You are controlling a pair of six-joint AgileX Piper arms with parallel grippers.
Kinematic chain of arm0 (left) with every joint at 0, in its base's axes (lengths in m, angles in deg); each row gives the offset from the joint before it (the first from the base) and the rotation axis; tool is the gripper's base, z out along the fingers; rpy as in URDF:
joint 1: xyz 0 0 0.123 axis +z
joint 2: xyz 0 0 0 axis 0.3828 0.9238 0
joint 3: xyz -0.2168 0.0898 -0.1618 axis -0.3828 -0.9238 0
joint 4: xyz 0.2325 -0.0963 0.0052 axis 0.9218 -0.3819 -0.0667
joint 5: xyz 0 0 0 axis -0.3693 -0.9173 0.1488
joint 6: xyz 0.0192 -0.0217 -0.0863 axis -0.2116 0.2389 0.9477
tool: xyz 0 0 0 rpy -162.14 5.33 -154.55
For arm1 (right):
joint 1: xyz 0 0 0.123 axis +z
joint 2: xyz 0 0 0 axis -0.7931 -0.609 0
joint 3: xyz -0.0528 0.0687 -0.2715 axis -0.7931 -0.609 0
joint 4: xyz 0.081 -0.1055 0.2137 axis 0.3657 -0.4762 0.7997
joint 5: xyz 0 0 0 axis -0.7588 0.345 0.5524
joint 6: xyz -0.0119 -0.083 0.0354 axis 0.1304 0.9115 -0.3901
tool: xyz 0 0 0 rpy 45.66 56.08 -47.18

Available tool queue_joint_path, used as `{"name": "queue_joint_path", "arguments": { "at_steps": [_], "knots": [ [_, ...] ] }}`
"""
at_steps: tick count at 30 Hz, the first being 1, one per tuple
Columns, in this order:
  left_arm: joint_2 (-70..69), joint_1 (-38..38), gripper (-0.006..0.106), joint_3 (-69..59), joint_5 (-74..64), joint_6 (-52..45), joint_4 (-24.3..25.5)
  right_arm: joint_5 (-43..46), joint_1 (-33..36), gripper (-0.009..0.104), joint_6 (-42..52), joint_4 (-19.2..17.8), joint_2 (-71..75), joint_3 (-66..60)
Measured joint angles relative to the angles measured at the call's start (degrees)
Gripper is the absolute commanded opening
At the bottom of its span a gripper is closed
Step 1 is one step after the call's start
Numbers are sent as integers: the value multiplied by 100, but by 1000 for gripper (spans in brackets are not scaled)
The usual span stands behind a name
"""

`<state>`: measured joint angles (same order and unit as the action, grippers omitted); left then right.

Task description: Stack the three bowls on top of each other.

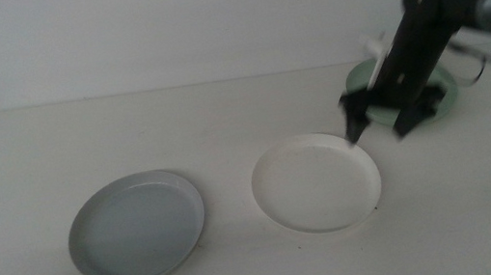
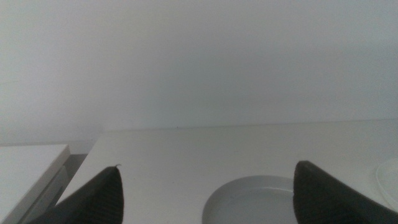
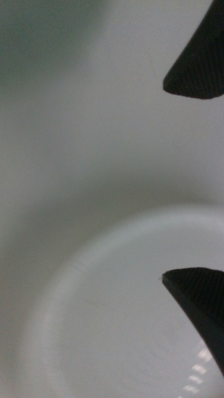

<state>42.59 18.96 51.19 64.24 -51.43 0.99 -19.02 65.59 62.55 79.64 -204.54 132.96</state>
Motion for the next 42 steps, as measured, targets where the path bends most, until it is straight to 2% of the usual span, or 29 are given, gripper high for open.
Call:
{"name": "queue_joint_path", "arguments": {
  "at_steps": [3, 5, 8, 10, 14, 16, 19, 22, 24, 27, 28, 34, 38, 40, 42],
  "knots": [
    [0, 0, 94, 0, 0, 0, 0, -73, -317, 93, -155, -477, 20, 558],
    [0, 0, 94, 0, 0, 0, 0, 75, -598, 92, -425, -1008, 20, 847],
    [0, 0, 94, 0, 0, 0, 0, 377, -1055, 84, -701, -1450, -84, 1071],
    [0, 0, 94, 0, 0, 0, 0, 491, -1276, 76, -768, -1497, -258, 1169],
    [0, 0, 94, 0, 0, 0, 0, 677, -1500, 52, -797, -1507, -757, 1351],
    [0, 0, 94, 0, 0, 0, 0, 796, -1536, 46, -808, -1496, -976, 1429],
    [0, 0, 94, 0, 0, 0, 0, 986, -1547, 46, -808, -1496, -1246, 1513],
    [0, 0, 94, 0, 0, 0, 0, 1216, -1547, 44, -808, -1406, -1400, 1523],
    [0, 0, 94, 0, 0, 0, 0, 1392, -1547, 35, -818, -1325, -1458, 1559],
    [0, 0, 94, 0, 0, 0, 0, 1605, -1547, 2, -807, -1196, -1504, 1575],
    [0, 0, 94, 0, 0, 0, 0, 1634, -1547, -2, -807, -1196, -1514, 1584],
    [0, 0, 94, 0, 0, 0, 0, 1692, -1567, -2, -771, -996, -1374, 1528],
    [0, 0, 94, 0, 0, 0, 3, 2036, -1443, -2, -249, -369, -367, 459],
    [0, 0, 94, 0, 0, 0, 3, 2508, -1241, -2, -49, 26, 322, -414],
    [0, 0, 94, 0, 0, 0, 3, 3116, -900, -2, 118, 268, 1032, -1372]
  ]
}}
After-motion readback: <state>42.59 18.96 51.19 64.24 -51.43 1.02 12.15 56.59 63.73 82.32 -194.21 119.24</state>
